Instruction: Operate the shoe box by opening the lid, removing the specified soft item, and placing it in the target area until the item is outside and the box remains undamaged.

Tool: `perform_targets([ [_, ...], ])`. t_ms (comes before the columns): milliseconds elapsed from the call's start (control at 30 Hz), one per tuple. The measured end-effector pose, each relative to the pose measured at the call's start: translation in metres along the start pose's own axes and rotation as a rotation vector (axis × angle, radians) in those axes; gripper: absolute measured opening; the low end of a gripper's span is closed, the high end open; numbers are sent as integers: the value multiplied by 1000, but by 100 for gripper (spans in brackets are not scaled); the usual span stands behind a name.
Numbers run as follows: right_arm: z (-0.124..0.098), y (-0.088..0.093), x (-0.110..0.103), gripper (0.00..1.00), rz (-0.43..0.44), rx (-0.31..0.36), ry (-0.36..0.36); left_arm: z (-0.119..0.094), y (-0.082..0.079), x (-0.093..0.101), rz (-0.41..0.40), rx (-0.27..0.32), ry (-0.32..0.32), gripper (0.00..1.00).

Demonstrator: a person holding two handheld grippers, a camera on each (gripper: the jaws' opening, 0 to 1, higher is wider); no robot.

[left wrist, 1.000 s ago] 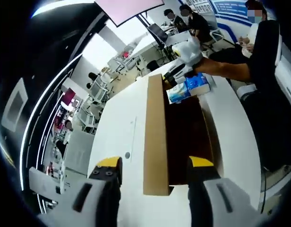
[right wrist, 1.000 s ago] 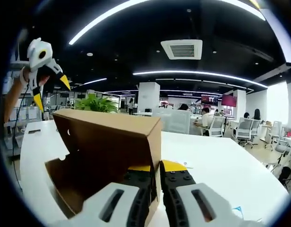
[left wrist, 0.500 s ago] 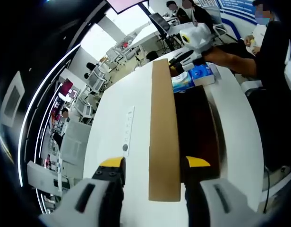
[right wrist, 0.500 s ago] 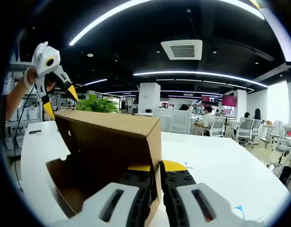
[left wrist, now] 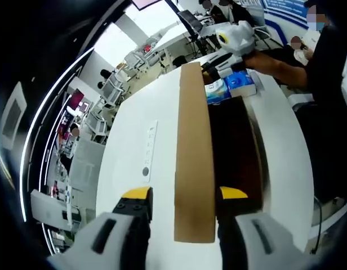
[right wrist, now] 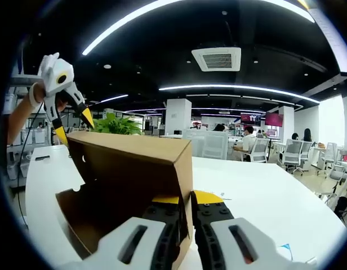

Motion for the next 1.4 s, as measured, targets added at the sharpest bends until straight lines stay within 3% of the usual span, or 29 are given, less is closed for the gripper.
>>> perform_targets([
  [133,0,1,1,5,4,3,-2,2,1,2,9,-7,1,43],
  [233,-1,1,2,5,7,4,-4,4,1,7,21,-9,21,36],
  [1033,0,2,3,6,-3,2,-12,9,1,6,13,-12,20,31],
  [1133,0,1,3,6,-34,-4,-18,9,1,6,12,-12,21,31],
  [1200,-1,0,3,6,-103,-14,-28,9,1,6,11,-12,19,31],
  [1400,-14,-11,-8,20,-204,-52,-118,9,1,9,17,-14,14,31],
])
Point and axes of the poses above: the point that each gripper's makers call its tool centre point, and the gripper's own axes: z roughly forward along the fingers, x roughly to its right, y roughly out of its underside, the point moved 8 cm from there along -z, roughly backward along the fingers, and after that the axes turned 4 degrees about z, right-handed, at the moved point
